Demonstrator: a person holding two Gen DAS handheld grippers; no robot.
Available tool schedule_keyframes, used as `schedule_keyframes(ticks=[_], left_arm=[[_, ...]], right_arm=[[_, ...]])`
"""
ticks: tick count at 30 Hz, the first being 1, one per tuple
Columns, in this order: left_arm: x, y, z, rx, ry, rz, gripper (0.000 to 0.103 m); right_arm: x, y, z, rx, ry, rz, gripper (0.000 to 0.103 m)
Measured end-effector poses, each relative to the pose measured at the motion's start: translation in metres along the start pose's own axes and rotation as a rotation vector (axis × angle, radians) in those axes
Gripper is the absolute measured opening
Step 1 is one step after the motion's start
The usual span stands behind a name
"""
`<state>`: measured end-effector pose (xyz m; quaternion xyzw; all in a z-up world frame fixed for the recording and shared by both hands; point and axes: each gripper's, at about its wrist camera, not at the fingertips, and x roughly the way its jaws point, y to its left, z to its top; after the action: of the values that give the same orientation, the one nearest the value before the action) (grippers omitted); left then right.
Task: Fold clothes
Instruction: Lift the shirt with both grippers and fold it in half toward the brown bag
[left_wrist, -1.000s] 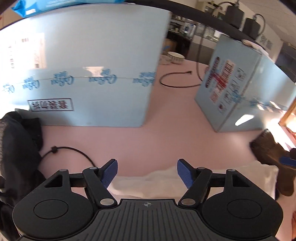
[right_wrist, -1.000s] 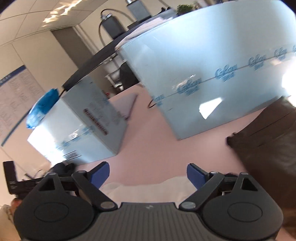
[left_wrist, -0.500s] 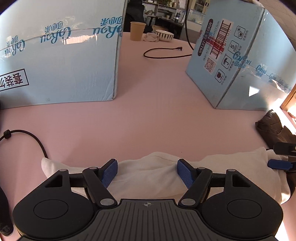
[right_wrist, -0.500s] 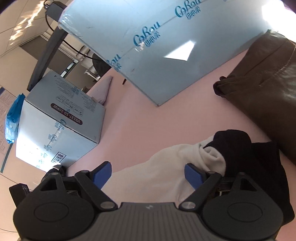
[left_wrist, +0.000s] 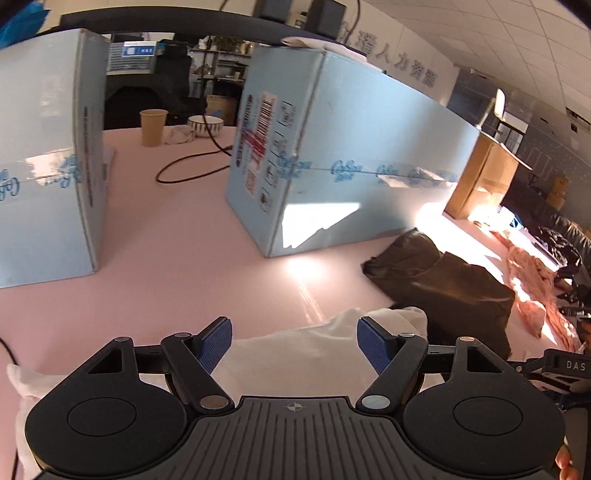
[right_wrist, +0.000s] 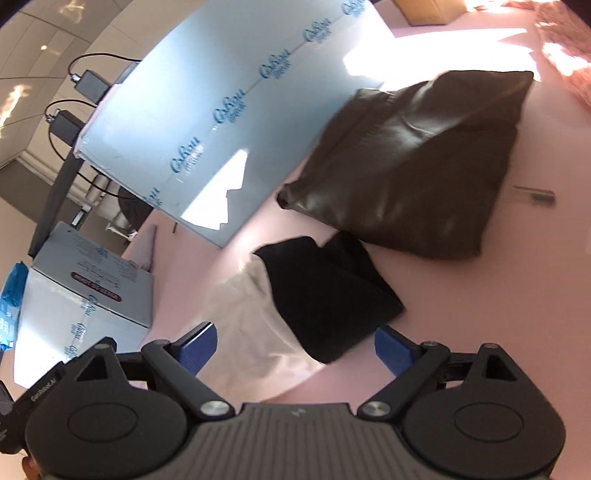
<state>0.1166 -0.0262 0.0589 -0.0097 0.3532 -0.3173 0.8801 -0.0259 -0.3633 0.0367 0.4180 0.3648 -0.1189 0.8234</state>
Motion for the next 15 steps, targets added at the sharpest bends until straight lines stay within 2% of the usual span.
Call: schedule_keyframes(ticks=[5,9,15], left_arm=[[0.036,-0.022,-0.023,0.013,0.093,0.049,0.074],[0.041,-0.030,-0.034,0.051,0.098,0.101,0.073],[0.053,-0.031,-0.040,0.071,0.118,0.137,0.049]], right_arm=[[0.017,-0.018,-0.008,0.049,-0.023,-0.030,0.084],[0.031,-0.013,-0.001,0.035,-0.047,-0.034,0.085],[0.046,-0.004,0.005,0.034,-0.039,0.003,0.085]])
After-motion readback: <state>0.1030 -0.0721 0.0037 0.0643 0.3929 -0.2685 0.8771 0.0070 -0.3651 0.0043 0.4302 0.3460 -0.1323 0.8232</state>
